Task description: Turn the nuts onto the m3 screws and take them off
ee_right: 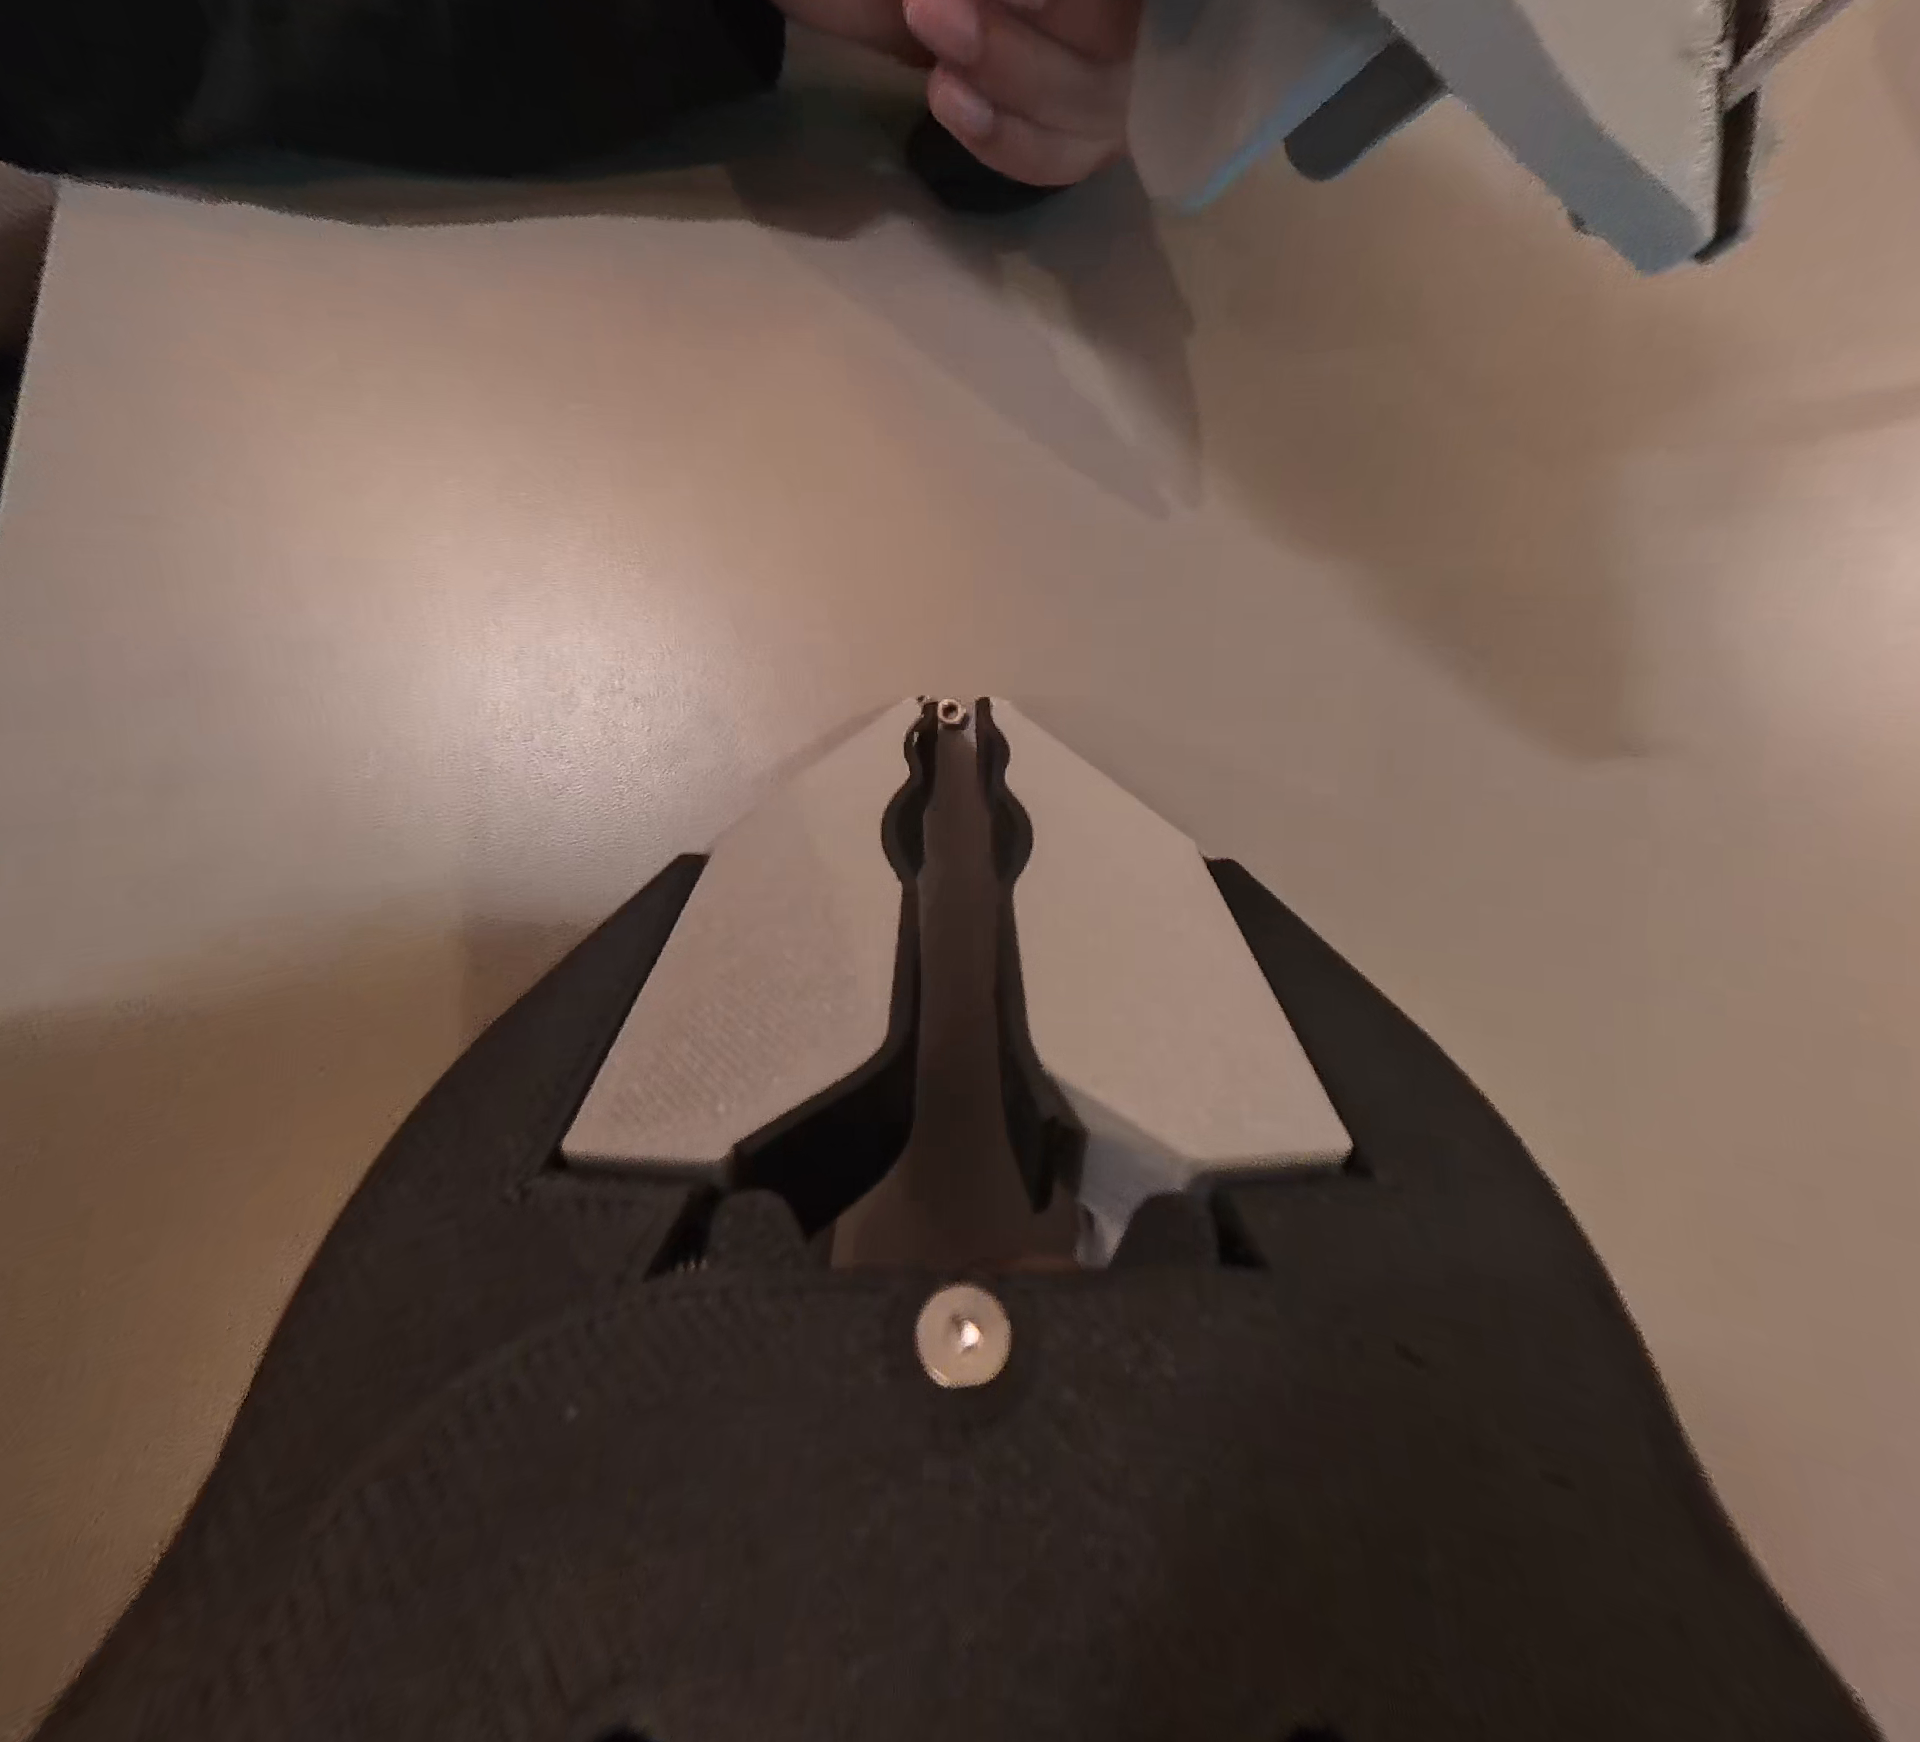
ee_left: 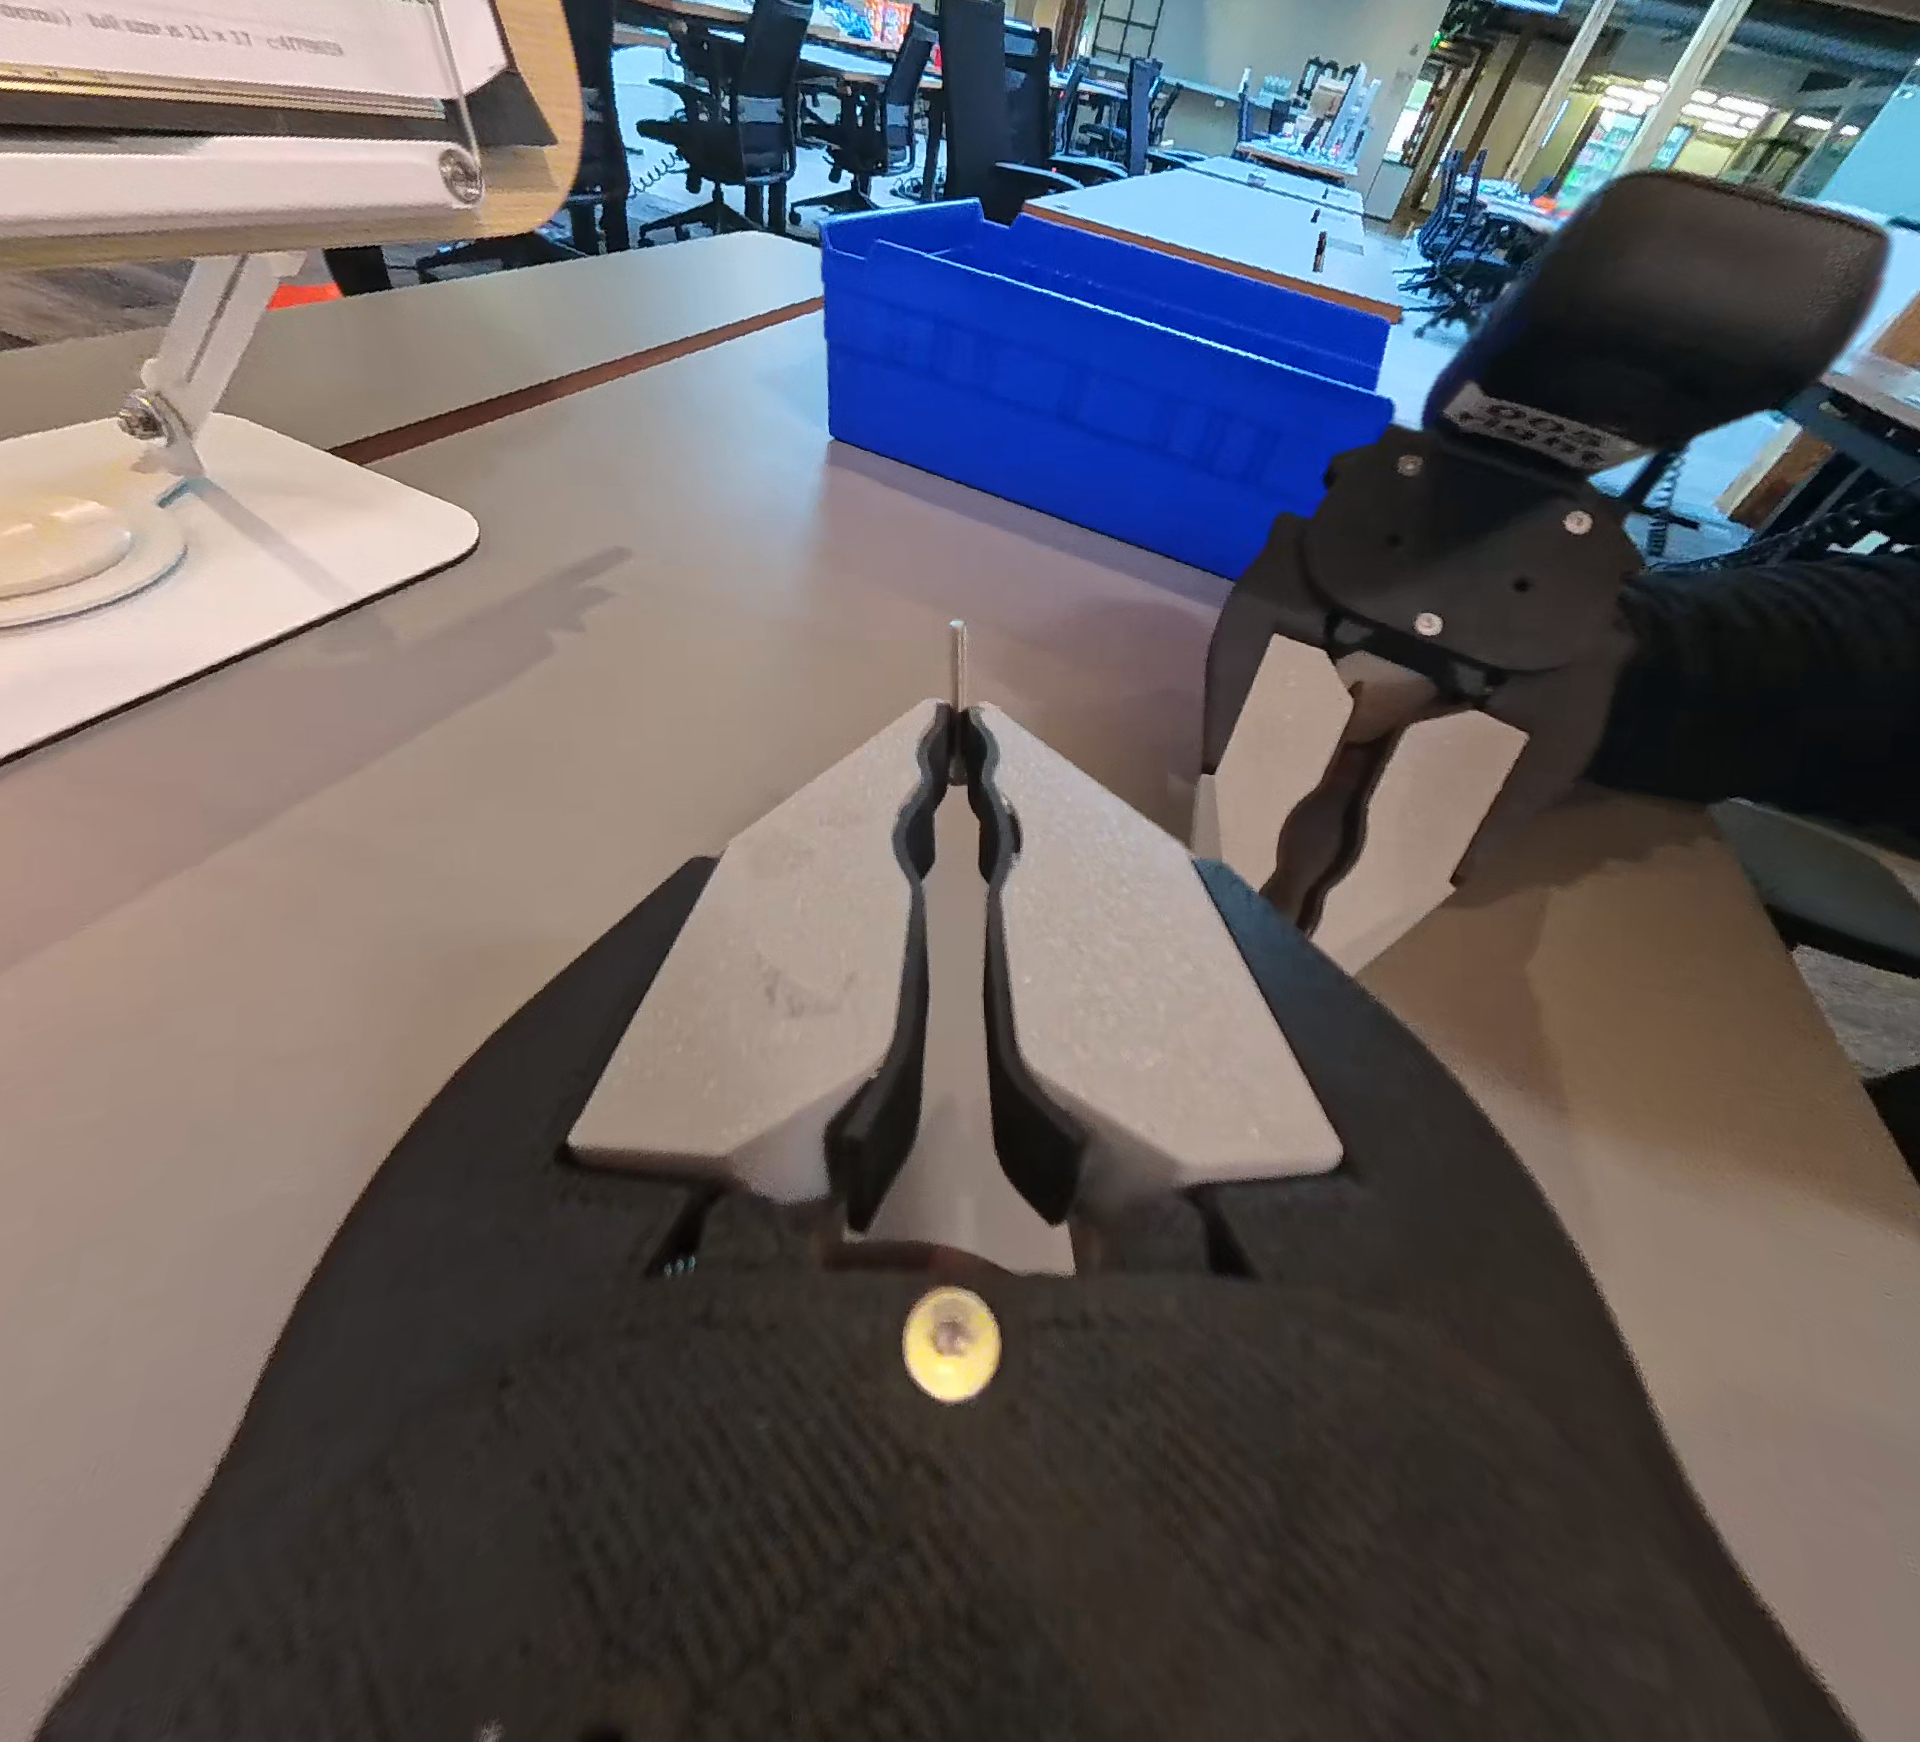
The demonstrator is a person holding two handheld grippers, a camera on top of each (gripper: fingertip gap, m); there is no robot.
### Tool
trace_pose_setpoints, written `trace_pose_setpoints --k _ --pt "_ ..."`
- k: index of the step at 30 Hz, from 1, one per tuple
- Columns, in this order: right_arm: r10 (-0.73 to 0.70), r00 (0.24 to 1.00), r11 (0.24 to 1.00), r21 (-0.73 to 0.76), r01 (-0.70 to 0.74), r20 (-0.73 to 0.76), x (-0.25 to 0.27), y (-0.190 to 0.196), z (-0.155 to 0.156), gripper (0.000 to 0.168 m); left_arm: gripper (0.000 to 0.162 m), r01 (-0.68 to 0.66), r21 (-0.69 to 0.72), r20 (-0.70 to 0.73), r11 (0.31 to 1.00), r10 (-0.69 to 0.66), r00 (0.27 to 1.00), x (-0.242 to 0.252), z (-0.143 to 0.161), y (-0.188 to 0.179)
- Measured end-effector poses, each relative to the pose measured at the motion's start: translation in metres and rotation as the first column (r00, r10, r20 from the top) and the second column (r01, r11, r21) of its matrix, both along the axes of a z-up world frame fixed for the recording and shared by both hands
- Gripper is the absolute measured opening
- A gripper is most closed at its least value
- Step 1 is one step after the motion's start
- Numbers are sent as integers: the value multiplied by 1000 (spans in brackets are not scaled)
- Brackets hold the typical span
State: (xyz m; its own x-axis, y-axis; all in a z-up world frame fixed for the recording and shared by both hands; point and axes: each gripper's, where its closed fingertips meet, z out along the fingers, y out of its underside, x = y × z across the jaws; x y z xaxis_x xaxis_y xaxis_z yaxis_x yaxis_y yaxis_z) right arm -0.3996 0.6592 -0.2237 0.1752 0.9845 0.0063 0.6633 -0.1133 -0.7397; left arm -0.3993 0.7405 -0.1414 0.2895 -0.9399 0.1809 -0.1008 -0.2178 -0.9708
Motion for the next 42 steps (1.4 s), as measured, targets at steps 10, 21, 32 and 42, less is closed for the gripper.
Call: trace_pose_setpoints --k 10,21,32,42 --pt "-3 1000 1000 19 2 18 -4 0 -3 7 0 -2 -8 -5 1000 2 1000 0 -1 1" --pt "-13 1000 1000 25 12 20 -3 2 -4 2 0 9 -5 -22 1000 -9 1000 2 -3 -1" --pt "-16 1000 1000 28 15 21 -4 3 -4 2 0 18 -9 -22 1000 -18 1000 3 -3 -3" --pt "-28 1000 999 30 28 3 0 6 2 2 0 22 -12 -22 1000 -22 1000 3 -4 -3"
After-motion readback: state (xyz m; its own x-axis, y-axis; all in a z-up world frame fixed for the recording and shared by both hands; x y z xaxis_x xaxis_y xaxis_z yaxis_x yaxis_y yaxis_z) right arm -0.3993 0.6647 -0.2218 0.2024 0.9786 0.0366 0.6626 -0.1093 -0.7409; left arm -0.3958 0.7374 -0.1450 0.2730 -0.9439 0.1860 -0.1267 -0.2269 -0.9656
